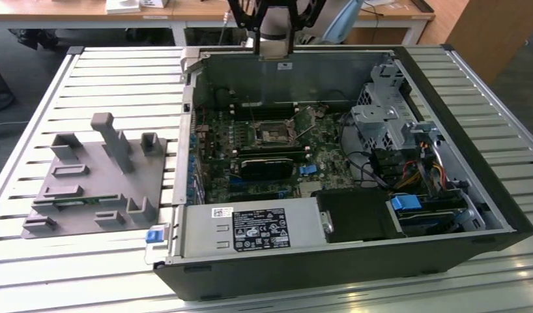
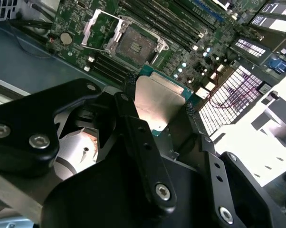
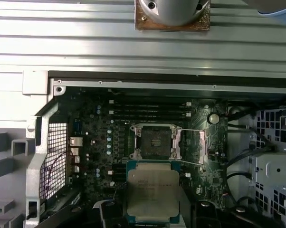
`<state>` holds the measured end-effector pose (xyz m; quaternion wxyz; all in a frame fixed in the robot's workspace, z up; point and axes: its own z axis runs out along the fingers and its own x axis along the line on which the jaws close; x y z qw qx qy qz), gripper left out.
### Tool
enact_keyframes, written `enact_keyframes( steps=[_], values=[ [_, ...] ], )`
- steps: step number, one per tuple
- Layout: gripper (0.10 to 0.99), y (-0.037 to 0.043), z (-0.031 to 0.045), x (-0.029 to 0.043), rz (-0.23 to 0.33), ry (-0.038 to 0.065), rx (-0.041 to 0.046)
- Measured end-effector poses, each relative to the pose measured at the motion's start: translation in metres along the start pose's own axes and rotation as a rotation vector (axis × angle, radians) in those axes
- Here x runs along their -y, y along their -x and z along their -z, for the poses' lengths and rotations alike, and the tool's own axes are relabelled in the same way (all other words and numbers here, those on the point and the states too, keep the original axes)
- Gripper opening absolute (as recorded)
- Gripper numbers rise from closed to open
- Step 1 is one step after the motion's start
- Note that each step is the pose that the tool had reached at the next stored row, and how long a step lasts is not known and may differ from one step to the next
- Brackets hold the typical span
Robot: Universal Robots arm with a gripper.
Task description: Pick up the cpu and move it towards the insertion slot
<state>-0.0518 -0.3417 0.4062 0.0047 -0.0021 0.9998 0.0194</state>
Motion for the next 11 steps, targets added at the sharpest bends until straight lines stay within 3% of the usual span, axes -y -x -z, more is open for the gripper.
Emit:
enact_keyframes(
  steps=[11],
  values=[
    [0.529, 0.0151, -0.0009, -0.0077, 0.000, 0.000, 0.0000]
  ],
)
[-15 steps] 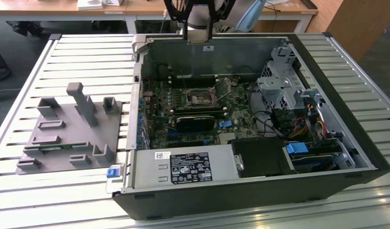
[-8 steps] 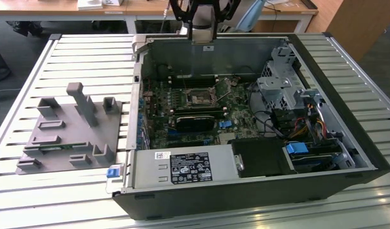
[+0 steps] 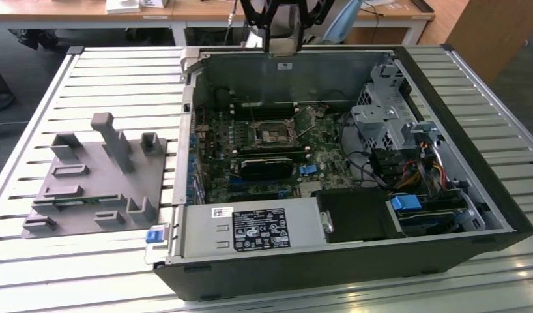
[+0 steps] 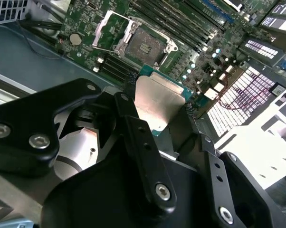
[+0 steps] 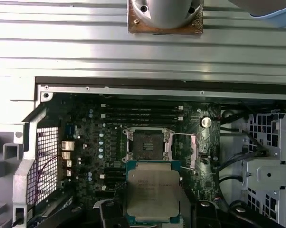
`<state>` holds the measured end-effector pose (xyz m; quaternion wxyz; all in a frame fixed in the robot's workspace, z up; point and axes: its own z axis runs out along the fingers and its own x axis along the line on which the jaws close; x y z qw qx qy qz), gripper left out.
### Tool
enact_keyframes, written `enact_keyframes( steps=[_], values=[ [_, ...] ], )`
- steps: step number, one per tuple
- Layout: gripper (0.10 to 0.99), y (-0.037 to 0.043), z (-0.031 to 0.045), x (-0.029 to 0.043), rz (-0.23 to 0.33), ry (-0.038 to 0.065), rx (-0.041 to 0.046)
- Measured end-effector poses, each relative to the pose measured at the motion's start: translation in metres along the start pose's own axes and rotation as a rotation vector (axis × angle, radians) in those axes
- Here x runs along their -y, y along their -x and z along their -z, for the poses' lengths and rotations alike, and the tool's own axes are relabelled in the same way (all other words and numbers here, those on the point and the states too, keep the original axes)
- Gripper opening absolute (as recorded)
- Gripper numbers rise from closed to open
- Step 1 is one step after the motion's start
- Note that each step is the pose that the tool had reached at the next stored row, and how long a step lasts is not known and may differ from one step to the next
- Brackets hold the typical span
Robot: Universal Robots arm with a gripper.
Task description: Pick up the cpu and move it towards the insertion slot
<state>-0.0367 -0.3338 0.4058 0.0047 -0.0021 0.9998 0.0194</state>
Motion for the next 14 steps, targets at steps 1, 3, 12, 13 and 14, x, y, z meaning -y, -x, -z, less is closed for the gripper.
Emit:
enact_keyframes(
  steps=[1, 3, 12, 13, 14],
  values=[
    [0.529, 0.0011, -0.0001, -0.0005, 0.000, 0.000, 0.0000],
    [0.529, 0.0038, -0.0003, -0.0015, 0.000, 0.000, 0.0000],
    [0.529, 0.0105, -0.0008, -0.0038, 0.000, 0.000, 0.0001],
    [0.529, 0.0106, -0.0008, -0.0038, 0.000, 0.000, 0.0000],
    [0.529, 0.0106, -0.0008, -0.0038, 0.000, 0.000, 0.0000]
  ],
)
